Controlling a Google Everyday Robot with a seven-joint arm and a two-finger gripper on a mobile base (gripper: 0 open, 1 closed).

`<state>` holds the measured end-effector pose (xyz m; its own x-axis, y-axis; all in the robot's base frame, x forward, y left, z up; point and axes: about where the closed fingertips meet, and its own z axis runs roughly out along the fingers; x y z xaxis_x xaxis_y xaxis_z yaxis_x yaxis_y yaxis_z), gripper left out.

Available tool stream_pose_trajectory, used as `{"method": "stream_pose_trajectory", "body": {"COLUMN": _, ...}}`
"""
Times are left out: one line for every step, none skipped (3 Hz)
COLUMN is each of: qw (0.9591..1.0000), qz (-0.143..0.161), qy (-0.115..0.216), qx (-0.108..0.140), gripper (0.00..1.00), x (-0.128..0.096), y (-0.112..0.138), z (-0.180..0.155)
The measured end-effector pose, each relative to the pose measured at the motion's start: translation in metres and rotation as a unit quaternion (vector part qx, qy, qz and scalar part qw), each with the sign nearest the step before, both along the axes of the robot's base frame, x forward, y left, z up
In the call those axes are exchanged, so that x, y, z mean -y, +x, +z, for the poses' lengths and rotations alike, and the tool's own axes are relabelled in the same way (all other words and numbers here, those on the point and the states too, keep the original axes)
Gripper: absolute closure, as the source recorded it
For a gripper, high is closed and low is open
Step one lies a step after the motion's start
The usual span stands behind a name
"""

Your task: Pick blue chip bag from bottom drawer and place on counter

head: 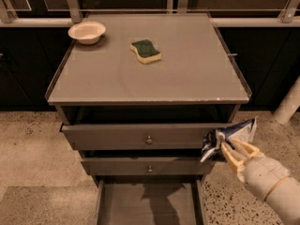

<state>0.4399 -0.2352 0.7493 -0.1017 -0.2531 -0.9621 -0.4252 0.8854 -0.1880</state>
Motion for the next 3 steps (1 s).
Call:
{"method": "stream_pose_trajectory", "body": {"qw": 0.9976, "qz": 0.003, "qy": -0.024, "qx": 0.065, "gripper": 1.0, "x": 0.007, "y": 0.003, "z": 0.066}}
{"method": "stream_pose_trajectory", "body": {"qw": 0.9918, "qz": 0.018, "qy": -0.04, "qx": 0.12, "gripper": 1.0, "x": 0.007, "y": 0.021, "z": 0.124}}
{"method": "stream_pose_trajectory", "body": {"qw": 0.9847, "qz": 0.047, "qy": -0.054, "qx": 0.159, "gripper": 1.0, "x": -0.007, "y": 0.047, "z": 0.166}}
